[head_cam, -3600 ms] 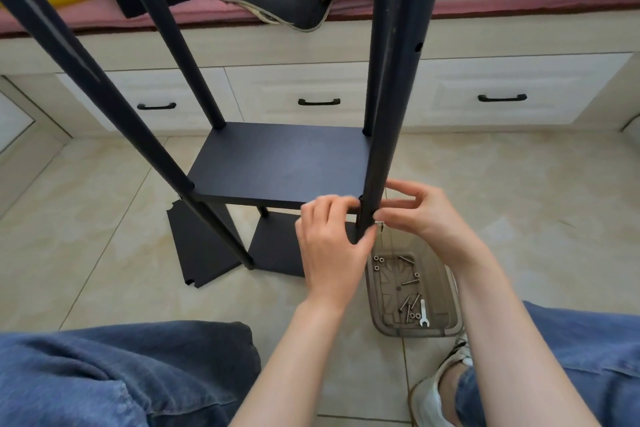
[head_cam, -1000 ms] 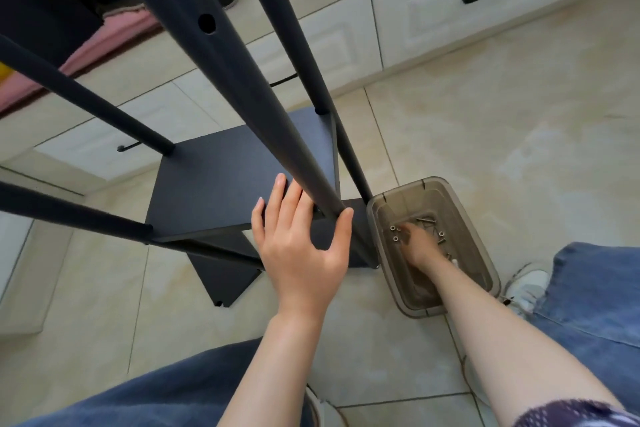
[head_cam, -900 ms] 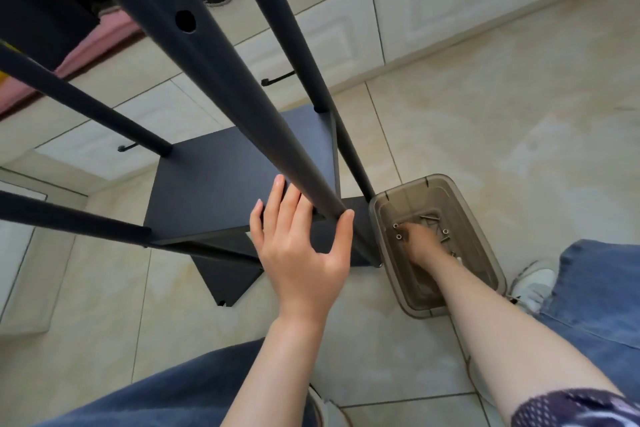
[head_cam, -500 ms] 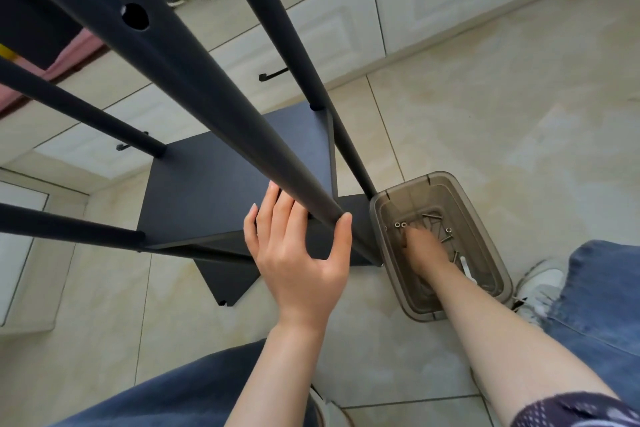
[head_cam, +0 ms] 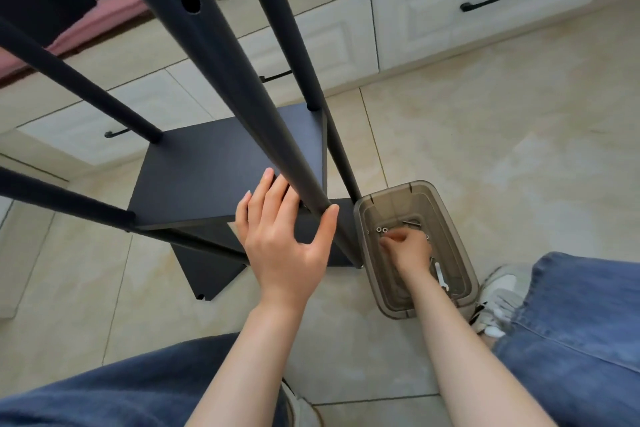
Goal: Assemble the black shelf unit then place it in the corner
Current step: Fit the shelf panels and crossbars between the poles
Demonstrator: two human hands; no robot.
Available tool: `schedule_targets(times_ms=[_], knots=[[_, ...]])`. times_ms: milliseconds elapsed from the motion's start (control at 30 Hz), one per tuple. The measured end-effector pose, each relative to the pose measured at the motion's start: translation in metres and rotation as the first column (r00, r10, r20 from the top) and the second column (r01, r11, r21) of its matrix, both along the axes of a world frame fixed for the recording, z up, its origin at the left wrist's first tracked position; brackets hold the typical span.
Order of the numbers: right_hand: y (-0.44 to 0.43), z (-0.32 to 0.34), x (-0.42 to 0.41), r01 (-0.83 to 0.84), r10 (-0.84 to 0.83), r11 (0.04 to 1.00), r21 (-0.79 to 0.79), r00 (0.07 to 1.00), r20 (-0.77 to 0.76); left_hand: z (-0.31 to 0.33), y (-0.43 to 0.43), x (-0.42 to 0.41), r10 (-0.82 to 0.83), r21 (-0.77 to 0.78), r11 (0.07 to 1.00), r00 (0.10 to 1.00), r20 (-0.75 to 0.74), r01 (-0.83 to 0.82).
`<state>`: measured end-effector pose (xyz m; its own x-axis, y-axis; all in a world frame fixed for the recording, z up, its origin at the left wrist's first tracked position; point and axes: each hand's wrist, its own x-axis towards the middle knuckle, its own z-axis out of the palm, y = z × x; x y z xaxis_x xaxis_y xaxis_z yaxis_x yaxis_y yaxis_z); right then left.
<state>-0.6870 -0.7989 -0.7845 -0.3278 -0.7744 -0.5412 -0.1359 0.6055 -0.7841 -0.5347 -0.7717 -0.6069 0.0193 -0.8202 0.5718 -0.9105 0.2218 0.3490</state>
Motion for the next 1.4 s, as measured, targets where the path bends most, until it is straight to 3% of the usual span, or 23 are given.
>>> schedule_targets(times_ms=[167,300,400,500,633,733,933,1200,1400], knots=[[0.002,0.059,0.012,0.204,-0.137,0.969,-0.142,0.915,0.380,0.005,0.002,0.002,0.013,0.047,0.999,1.000,0.022,-0.014],[0.001,0.094,0.020,0.325,-0.175,0.929,-0.176,0.806,0.565,0.011,0.004,0.003,0.007,0.093,0.996,0.999,0.035,-0.010],[0.004,0.111,0.033,0.316,-0.122,0.924,-0.214,0.777,0.618,0.014,0.005,0.003,0.010,0.115,0.993,0.998,0.068,-0.018],[0.008,0.123,0.043,0.288,-0.073,0.909,-0.301,0.821,0.566,0.018,0.006,0.004,0.003,0.139,0.990,0.994,0.105,-0.018],[0.005,0.139,0.046,0.169,-0.001,0.898,-0.405,0.923,0.384,0.025,0.007,0.004,0.003,0.204,0.978,0.987,0.163,-0.036],[0.002,0.147,0.054,0.089,0.054,0.914,-0.396,0.940,0.336,0.033,0.007,0.005,-0.008,0.276,0.959,0.973,0.229,-0.057],[-0.012,0.158,0.064,0.095,0.010,0.899,-0.428,0.971,0.238,0.050,-0.008,0.012,-0.048,0.401,0.912,0.949,0.312,-0.086],[-0.033,0.183,0.085,-0.035,0.073,0.838,-0.544,0.996,0.048,0.077,-0.027,0.039,0.020,0.410,0.905,0.972,0.234,-0.117],[-0.063,0.219,0.099,-0.127,0.194,0.767,-0.629,0.980,0.038,0.112,-0.057,0.067,0.082,0.401,0.905,0.983,0.166,-0.143]])
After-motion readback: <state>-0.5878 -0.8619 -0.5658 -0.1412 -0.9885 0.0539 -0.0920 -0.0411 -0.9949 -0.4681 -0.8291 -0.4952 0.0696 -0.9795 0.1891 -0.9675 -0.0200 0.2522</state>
